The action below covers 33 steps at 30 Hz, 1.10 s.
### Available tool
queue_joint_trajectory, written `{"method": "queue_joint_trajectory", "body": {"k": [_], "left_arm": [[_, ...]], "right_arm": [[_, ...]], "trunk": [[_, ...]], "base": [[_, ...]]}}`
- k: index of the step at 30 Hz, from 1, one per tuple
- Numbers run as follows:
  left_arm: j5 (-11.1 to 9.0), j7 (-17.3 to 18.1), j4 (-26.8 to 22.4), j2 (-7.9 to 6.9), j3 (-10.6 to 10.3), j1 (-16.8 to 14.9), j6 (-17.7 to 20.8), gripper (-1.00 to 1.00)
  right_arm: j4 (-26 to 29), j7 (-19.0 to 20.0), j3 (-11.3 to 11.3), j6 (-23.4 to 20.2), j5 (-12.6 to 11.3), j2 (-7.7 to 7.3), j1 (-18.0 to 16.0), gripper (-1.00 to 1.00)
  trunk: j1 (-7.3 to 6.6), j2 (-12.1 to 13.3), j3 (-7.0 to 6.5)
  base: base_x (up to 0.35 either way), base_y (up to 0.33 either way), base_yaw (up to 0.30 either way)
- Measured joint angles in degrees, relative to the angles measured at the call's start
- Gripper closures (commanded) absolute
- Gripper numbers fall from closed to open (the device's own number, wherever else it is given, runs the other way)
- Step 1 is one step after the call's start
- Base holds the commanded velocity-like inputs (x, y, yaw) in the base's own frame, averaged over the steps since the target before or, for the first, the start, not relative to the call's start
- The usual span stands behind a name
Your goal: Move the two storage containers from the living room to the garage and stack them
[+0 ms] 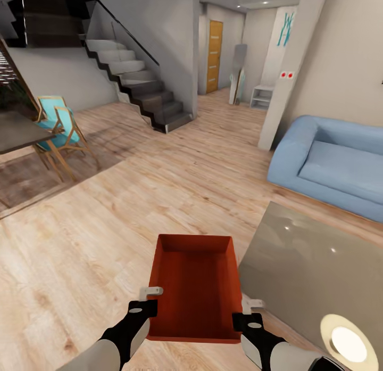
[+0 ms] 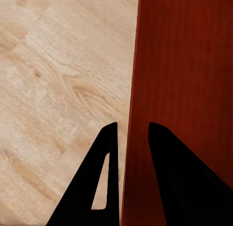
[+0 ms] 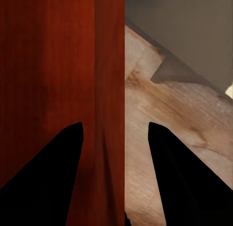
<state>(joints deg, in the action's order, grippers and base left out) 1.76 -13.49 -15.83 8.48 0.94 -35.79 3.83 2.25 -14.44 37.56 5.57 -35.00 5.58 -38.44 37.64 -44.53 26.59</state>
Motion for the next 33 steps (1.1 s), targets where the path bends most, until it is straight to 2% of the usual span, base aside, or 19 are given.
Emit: {"method": "queue_joint_trajectory", "body": {"k": [33], "left_arm": [[0.00,0.00,0.00,0.00,0.00,0.00,0.00,1.00]], "right_arm": [[0.00,0.00,0.00,0.00,-0.01,0.00,0.00,1.00]], "trunk": [[0.00,0.00,0.00]], "base": [[0.000,0.000,0.300]]}}
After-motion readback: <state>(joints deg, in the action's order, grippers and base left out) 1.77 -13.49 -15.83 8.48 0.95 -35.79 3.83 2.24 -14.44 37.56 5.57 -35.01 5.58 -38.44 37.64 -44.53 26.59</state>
